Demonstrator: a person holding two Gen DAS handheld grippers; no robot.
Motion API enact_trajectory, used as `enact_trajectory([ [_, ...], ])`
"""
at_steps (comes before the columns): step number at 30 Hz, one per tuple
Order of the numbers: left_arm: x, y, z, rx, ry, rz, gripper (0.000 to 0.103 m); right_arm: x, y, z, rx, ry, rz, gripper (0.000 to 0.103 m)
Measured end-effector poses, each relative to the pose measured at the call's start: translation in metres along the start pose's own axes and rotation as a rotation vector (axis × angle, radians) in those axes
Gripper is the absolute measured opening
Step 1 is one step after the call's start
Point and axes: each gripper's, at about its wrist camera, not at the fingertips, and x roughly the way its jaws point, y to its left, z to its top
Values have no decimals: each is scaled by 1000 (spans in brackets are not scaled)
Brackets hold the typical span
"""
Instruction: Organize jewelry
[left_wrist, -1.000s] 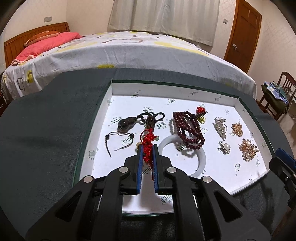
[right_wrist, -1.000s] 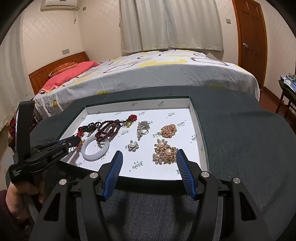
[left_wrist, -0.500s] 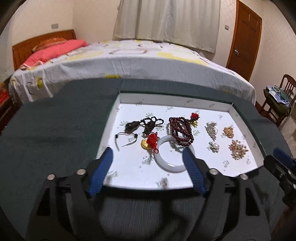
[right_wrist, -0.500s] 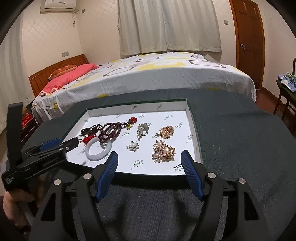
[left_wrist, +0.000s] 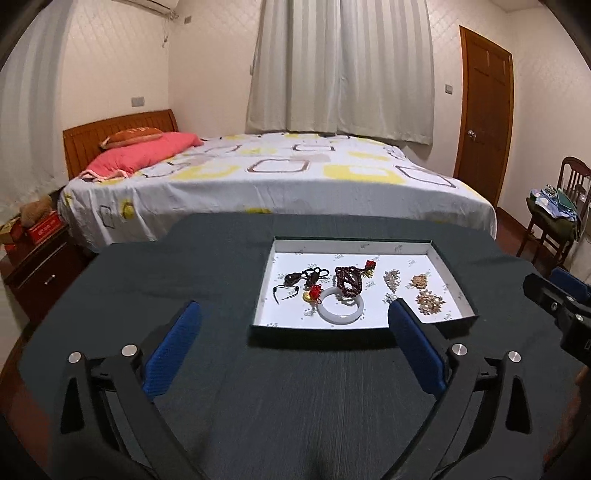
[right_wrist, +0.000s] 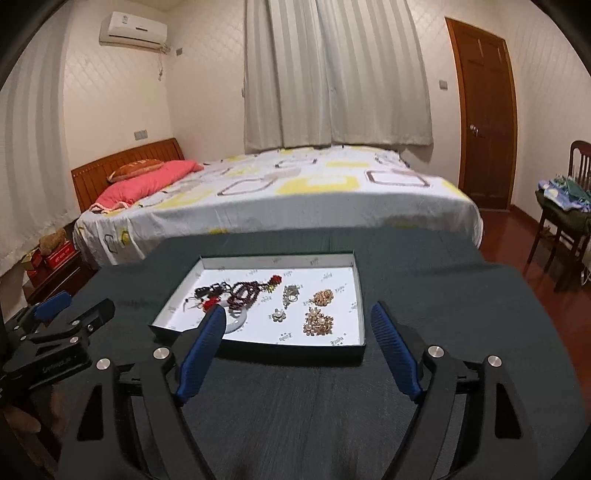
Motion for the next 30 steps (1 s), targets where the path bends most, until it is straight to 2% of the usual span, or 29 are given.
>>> enact_trajectory([
  [7,-43,2,-4,-6,-41,13,99,-35,5,-1,-13,-47,-8,78],
  [13,-65,6,0,-13,-80,24,99,-46,7,0,-14,-67,-10,78],
  [30,-65,13,0,-44,-40,4,99,-54,11,0,-25,-76,-8,78],
])
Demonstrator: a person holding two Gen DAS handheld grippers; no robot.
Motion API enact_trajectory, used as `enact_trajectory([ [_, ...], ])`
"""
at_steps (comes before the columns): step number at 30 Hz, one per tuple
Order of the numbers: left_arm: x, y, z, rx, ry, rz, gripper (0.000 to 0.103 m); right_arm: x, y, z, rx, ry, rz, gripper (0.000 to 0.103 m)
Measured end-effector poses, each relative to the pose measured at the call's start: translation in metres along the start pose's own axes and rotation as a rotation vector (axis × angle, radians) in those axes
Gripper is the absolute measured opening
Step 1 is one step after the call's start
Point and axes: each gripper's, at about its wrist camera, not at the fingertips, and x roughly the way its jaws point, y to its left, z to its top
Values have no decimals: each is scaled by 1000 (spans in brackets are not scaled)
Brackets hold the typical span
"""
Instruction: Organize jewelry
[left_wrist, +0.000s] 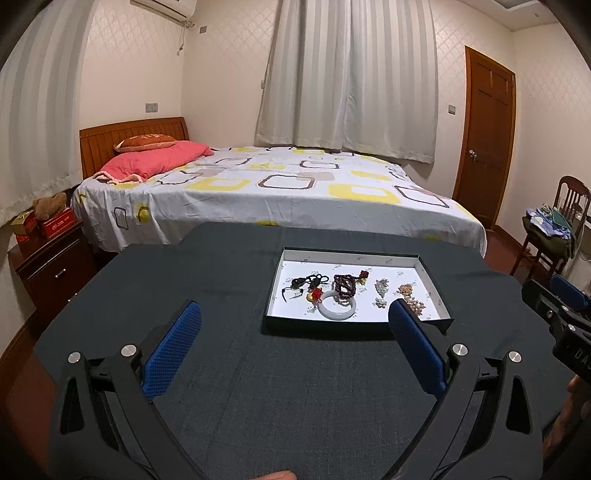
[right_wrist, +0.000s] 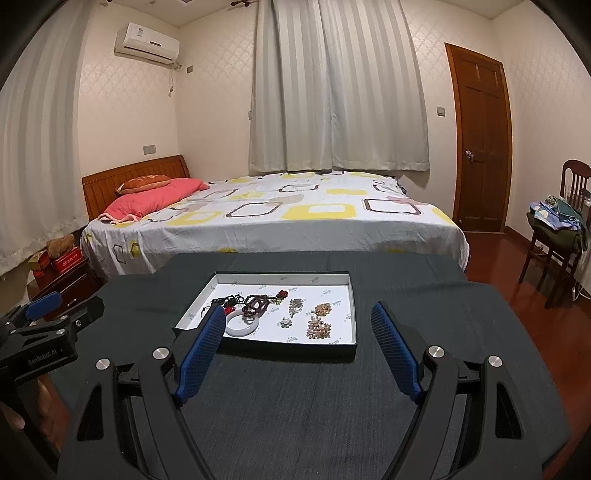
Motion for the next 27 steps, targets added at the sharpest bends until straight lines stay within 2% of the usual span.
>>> enact_trajectory([
  [27,-2,-3,0,2,-8,-27,99,-3,2,-1,-1,2,2,78],
])
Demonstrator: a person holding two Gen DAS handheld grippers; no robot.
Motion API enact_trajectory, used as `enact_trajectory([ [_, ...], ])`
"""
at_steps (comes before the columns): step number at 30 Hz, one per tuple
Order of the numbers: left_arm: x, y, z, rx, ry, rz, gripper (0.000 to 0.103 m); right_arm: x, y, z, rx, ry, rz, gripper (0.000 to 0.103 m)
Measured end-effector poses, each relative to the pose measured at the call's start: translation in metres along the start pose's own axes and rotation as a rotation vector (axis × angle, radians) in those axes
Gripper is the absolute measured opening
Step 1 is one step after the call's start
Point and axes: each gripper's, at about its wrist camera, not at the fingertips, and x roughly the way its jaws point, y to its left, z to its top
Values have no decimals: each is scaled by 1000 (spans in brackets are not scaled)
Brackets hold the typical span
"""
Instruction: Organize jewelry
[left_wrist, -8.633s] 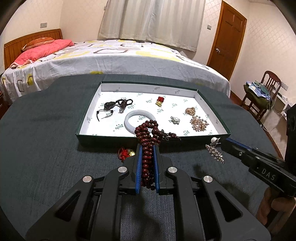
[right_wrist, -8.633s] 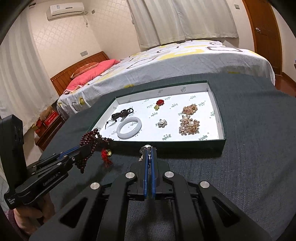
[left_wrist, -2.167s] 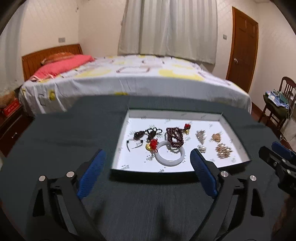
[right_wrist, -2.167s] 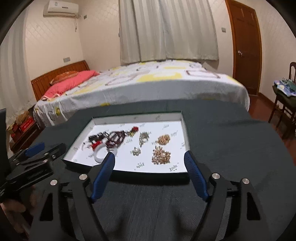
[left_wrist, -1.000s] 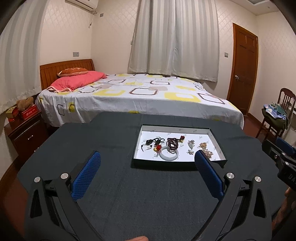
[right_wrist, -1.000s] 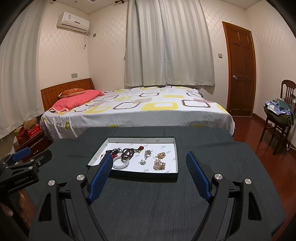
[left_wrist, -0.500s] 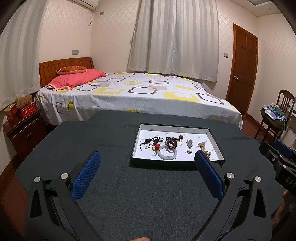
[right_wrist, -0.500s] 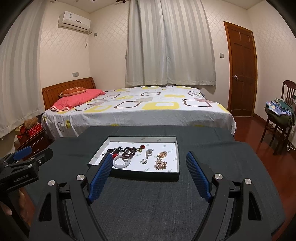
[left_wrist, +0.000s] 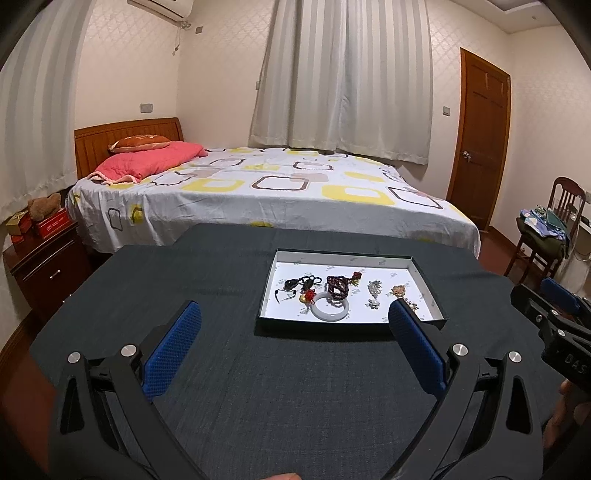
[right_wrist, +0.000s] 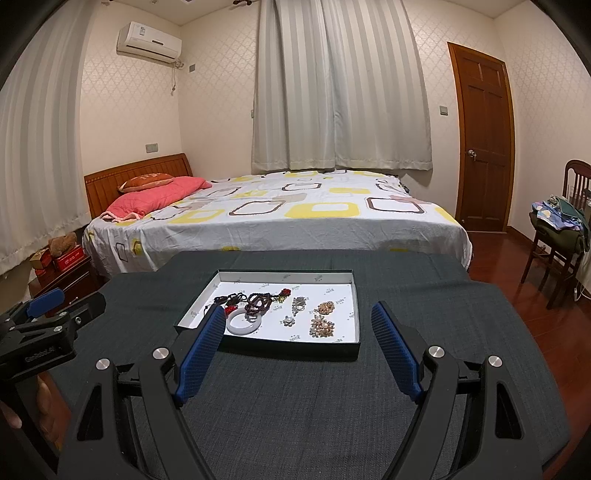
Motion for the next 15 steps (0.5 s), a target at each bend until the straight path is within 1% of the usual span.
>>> enact_trajectory([
  [11,8,0,0,-8,27,-20,99,4,1,-4,4,9,-1,78],
  [15,10,6,-1,-30,12,-17,99,8,-3,-7,13,24,-3,78],
])
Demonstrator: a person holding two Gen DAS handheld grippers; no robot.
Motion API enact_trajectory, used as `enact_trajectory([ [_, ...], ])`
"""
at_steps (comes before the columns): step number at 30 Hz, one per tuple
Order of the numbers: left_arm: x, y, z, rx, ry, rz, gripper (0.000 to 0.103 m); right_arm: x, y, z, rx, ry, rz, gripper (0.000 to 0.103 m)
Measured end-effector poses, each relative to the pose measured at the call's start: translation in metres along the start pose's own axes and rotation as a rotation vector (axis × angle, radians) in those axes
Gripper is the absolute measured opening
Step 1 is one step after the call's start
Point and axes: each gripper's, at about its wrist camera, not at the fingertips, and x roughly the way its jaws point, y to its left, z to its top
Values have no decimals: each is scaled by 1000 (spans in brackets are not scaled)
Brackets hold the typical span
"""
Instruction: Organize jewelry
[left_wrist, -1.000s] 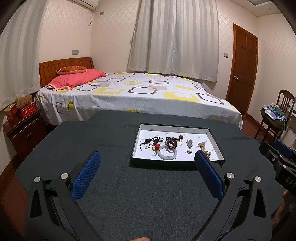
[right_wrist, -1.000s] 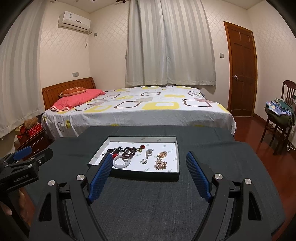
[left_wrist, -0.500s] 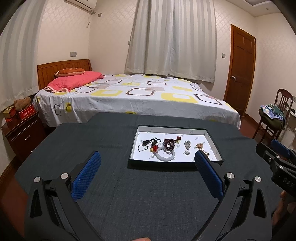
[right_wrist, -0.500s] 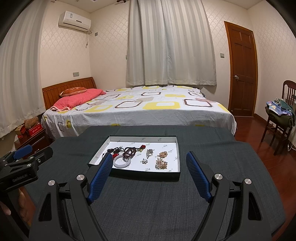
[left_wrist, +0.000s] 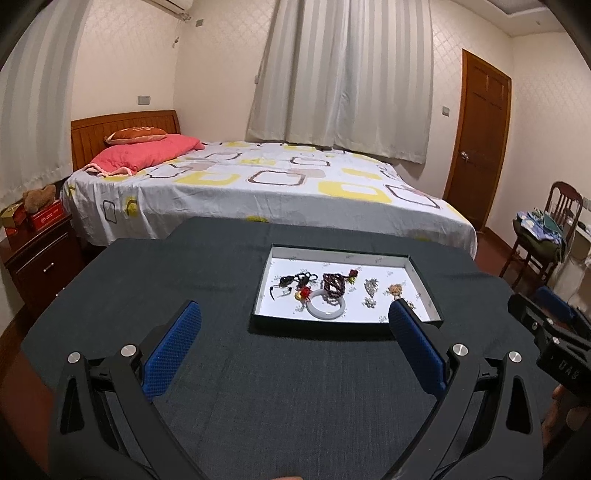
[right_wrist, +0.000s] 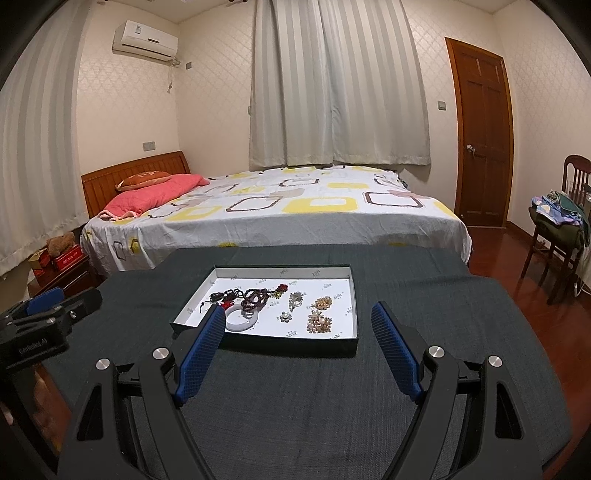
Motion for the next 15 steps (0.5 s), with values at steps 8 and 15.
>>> enact_trajectory([
  [8,29,0,0,58,38,17,99,23,-12,-7,21,44,-12,78],
  [15,110,35,1,51,122,97,99,79,-63,-3,64,106,-150,84],
])
